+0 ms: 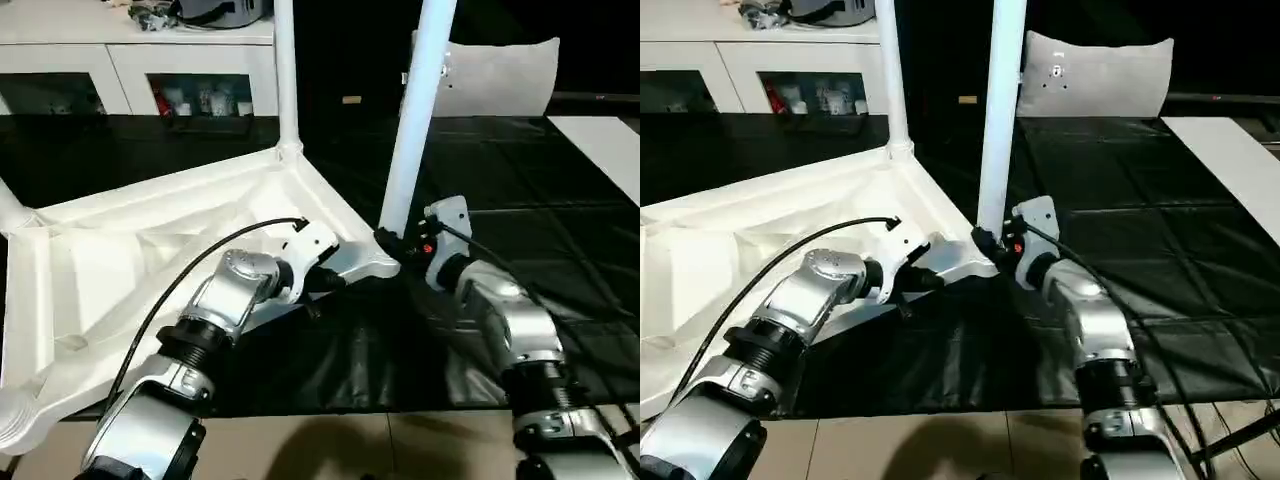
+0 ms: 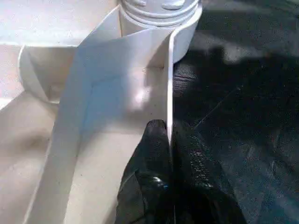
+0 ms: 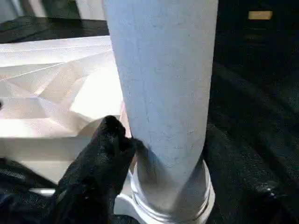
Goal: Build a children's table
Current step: Rotate leg to tighten
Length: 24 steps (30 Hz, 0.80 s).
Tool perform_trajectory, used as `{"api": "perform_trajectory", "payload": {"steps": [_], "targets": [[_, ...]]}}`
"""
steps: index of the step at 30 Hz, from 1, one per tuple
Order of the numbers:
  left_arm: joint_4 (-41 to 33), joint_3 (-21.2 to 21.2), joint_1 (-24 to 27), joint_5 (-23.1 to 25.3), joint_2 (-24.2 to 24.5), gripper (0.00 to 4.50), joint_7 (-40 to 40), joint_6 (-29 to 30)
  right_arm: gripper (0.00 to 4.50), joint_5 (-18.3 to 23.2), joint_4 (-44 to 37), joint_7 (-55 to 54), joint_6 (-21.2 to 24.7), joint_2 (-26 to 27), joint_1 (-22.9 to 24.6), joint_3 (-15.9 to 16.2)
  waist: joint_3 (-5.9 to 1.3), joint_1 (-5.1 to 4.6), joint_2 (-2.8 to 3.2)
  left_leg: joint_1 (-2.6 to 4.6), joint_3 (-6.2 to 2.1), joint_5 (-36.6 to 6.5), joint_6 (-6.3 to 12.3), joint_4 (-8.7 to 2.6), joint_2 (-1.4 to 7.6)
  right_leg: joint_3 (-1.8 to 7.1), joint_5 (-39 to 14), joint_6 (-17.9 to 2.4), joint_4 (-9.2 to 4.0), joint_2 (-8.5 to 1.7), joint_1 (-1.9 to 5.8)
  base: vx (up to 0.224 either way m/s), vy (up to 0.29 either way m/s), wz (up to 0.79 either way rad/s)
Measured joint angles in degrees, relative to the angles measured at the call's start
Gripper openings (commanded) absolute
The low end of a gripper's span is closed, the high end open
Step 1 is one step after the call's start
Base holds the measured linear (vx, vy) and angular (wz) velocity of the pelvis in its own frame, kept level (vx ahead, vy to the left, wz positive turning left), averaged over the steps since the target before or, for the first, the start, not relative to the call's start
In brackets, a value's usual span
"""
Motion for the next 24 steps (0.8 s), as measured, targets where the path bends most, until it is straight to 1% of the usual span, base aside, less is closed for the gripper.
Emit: {"api": "perform_trajectory", "payload": {"steps": [3,4,5,7,9,11,14,16,19,20,24], "targets": [[-0.62,-1.44,0.44,0.28,1.56,0.00,-2.31,-2.99,3.23,1.16,-0.80,4.59,-0.28,-2.16,0.74,0.14,0.00,0.33,0.00,0.00,0.02,-0.01,0.01,-0.25,0.02,-0.06,0.08,-0.04,0.03,0.02,-0.06,0.000,0.000,0.00],[-0.69,-1.87,0.68,0.52,2.25,0.00,-3.27,-4.41,3.23,1.60,-1.22,6.54,-0.84,-3.68,1.43,0.26,0.00,0.58,0.00,0.00,0.03,-0.01,0.02,-0.37,0.02,-0.09,0.08,-0.03,0.03,0.03,-0.07,0.000,0.000,0.00],[-0.75,-2.38,0.85,0.55,2.83,0.00,-4.18,-5.71,3.39,1.97,-1.61,9.39,-1.90,-5.11,2.18,0.80,0.00,1.02,0.00,0.00,0.08,0.05,0.11,-0.49,0.03,-0.11,0.22,-0.30,0.04,0.08,-0.09,0.000,0.000,0.00],[-0.78,-2.55,0.89,0.59,3.53,0.00,-4.97,-6.70,3.57,1.97,-1.71,11.53,-2.51,-6.13,2.34,1.32,0.00,1.26,0.01,0.02,0.09,0.16,0.28,-0.61,0.11,-0.13,0.16,-0.35,0.07,0.19,-0.13,0.000,0.000,0.00],[-0.73,-3.01,0.97,0.59,4.72,0.00,-6.76,-8.41,3.57,1.95,-1.76,14.58,-3.45,-8.14,2.62,2.05,0.00,1.35,0.00,-0.02,0.11,0.18,0.31,-0.64,0.15,-0.13,0.13,-0.38,0.10,0.25,-0.19,0.000,0.000,0.00],[-0.73,-3.73,1.39,0.52,6.82,0.00,-9.89,-11.53,3.57,2.22,-1.83,21.66,-3.57,-12.14,3.23,3.33,0.06,1.51,-0.09,-0.04,0.11,0.18,0.30,-0.64,0.15,-0.14,0.10,-0.38,0.11,0.26,-0.19,0.000,0.000,0.00],[-0.74,-4.12,2.15,0.11,9.96,0.00,-14.78,-15.11,3.57,3.94,-1.86,30.56,-3.56,-14.86,4.69,4.98,0.09,1.57,-0.13,-0.06,0.12,0.18,0.31,-0.57,0.15,-0.13,0.11,-0.39,0.10,0.24,-0.19,0.000,0.000,0.00],[-0.76,-4.64,2.23,-0.12,11.18,0.00,-17.34,-16.32,3.57,4.26,-1.83,33.97,-4.19,-15.90,4.69,5.81,0.09,1.75,-0.12,-0.07,0.13,0.16,0.28,-0.51,0.15,-0.13,0.13,-0.41,0.11,0.22,-0.19,0.000,0.000,0.00],[-1.40,-6.12,2.40,-0.30,12.96,0.00,-22.07,-18.54,3.57,4.29,-1.11,39.07,-6.12,-18.17,3.98,6.93,0.09,2.37,-0.13,-0.04,0.15,0.11,0.19,-0.46,0.15,-0.12,0.14,-0.42,0.12,0.19,-0.16,0.000,0.000,0.00],[-1.64,-6.68,2.48,-0.45,13.37,0.00,-23.50,-19.44,3.57,4.32,-1.06,40.75,-6.68,-18.56,3.62,7.25,0.09,2.82,-0.13,-0.04,0.15,0.10,0.19,-0.46,0.15,-0.13,0.14,-0.43,0.14,0.20,-0.16,0.000,0.000,0.00],[-2.60,-8.13,2.88,-1.19,14.81,0.00,-28.10,-21.50,3.57,4.54,-1.08,44.70,-7.08,-18.80,3.04,8.61,0.09,3.74,-0.14,-0.03,0.15,0.11,0.19,-0.46,0.15,-0.13,0.13,-0.41,0.21,0.18,-0.16,0.000,0.000,0.00]]}}
